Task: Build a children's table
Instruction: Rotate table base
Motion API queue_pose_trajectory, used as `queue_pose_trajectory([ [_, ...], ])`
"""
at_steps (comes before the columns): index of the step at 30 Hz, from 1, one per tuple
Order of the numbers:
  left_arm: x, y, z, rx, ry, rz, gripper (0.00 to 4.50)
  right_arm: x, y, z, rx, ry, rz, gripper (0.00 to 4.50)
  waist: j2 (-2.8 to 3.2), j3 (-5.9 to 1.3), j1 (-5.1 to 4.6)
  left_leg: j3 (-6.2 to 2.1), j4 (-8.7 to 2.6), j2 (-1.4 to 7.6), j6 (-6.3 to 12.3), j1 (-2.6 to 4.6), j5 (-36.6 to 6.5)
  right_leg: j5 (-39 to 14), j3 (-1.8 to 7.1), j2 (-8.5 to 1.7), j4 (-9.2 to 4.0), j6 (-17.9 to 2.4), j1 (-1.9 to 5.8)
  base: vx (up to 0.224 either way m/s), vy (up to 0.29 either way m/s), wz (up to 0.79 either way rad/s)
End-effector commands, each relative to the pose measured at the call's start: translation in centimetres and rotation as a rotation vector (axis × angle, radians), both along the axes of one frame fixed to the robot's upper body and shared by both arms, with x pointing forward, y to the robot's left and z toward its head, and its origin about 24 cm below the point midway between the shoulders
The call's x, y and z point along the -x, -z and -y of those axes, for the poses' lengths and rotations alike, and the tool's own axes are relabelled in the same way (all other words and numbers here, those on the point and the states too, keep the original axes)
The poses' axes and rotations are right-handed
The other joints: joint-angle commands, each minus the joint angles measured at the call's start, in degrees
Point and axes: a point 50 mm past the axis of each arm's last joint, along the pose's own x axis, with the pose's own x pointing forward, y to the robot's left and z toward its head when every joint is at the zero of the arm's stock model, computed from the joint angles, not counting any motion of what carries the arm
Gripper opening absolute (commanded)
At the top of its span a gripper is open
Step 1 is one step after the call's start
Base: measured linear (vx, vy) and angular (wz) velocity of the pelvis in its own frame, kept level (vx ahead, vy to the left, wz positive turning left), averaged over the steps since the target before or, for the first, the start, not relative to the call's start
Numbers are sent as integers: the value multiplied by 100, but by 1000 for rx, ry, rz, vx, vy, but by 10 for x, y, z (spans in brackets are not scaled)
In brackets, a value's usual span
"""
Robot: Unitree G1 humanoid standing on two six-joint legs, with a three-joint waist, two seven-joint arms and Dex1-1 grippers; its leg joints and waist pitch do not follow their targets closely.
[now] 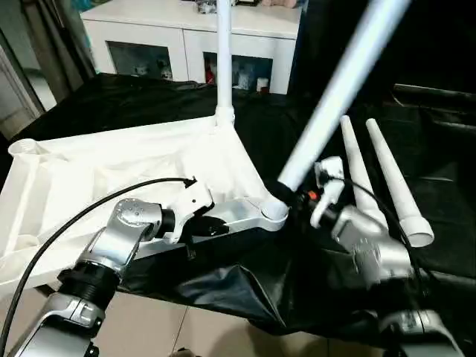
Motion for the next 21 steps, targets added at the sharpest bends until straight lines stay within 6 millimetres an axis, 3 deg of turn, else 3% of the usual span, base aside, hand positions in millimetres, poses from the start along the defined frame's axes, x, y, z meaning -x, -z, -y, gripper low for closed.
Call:
queue_pose_trajectory([
  [1,-10,-19,-3,81,-50,96,0,16,27,-3,119,-79,-109,193,18,-392,13,-171,-463,240,-146,142,-1982,-1905,304,-387,-522,-954,229,0,0,0],
  [5,-10,-19,-4,66,-36,96,0,15,20,-8,206,-160,-88,192,-1,-376,7,-175,-466,239,-162,154,-2114,-2160,308,-396,-555,-899,218,0,0,0],
  [6,-10,-19,-4,66,-35,96,0,14,19,-9,219,-173,-86,192,-65,-370,1,-169,-467,237,-142,153,-2107,-2206,307,-395,-565,-888,216,0,0,0],
  [7,-10,-19,-4,65,-34,96,0,14,18,-9,221,-176,-86,192,-22,-373,16,-179,-465,242,-141,154,-2077,-2254,310,-407,-556,-879,217,0,0,0],
  [9,-9,-18,-4,56,-21,96,0,10,12,-13,256,-229,-81,192,-24,-370,7,-182,-467,242,-145,152,-2102,-2282,304,-402,-559,-864,213,0,0,0],
  [10,-8,-18,-3,53,-16,96,0,9,10,-14,263,-254,-87,192,-134,-371,-5,-166,-471,245,-111,147,-2047,-2246,305,-392,-561,-863,218,0,0,0],
  [11,-7,-17,-3,53,-12,94,0,9,9,-16,276,-279,-92,192,-99,-367,22,-174,-466,247,-100,141,-1989,-2306,312,-416,-551,-852,216,0,0,0],
  [12,-6,-17,-3,53,-9,93,0,8,8,-17,289,-303,-99,192,-129,-366,18,-171,-463,250,-89,137,-1961,-2316,310,-421,-552,-848,213,0,0,0],
  [13,-6,-17,-3,54,-7,93,0,9,8,-17,299,-317,-106,192,-108,-366,25,-171,-462,253,-87,137,-1924,-2299,315,-420,-547,-841,209,0,0,0],
  [14,-5,-16,-3,54,-6,93,0,9,10,-18,317,-347,-120,192,-150,-364,17,-165,-460,253,-80,128,-1909,-2284,315,-422,-548,-829,212,0,0,0],
  [21,-3,-16,-4,56,6,97,0,10,19,-13,345,-411,-182,192,-145,-364,25,-161,-454,251,-48,127,-1839,-2265,317,-425,-543,-838,208,0,0,0],
])
